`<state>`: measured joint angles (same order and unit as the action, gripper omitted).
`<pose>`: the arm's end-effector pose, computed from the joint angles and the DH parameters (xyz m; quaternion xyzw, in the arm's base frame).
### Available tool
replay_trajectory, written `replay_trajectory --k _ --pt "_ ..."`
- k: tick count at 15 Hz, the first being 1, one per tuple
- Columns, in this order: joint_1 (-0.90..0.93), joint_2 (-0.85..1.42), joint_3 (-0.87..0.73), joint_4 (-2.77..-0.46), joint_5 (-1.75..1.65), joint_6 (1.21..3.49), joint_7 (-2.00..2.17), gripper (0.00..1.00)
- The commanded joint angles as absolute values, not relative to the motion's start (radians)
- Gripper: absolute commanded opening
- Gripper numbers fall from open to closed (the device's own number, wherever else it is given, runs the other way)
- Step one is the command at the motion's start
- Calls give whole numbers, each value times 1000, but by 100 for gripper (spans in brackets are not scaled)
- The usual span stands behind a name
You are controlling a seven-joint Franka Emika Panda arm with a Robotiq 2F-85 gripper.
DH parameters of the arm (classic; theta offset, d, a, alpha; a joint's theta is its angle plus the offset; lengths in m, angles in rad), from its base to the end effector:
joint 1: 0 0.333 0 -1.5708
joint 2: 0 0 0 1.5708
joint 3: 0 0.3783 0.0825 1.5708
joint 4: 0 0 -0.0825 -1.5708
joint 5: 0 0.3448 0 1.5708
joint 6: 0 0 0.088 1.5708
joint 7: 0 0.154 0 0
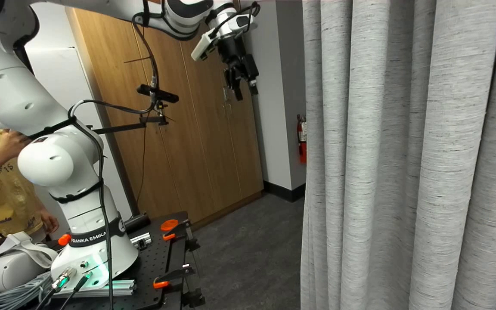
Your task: Move the curtain to the left
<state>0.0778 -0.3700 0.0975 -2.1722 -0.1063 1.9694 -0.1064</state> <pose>0.4023 0.0657 0.5797 0.9823 0.1541 0.0844 0.0654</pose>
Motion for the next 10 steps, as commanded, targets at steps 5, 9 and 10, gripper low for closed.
replay_trajectory --k 5,9,10 --pt "116 -213 205 -2026 -141 2010 94 100" --pt "113 -197 195 -2009 -142 2010 95 100" --pt "113 -197 195 -2008 -142 2010 95 100"
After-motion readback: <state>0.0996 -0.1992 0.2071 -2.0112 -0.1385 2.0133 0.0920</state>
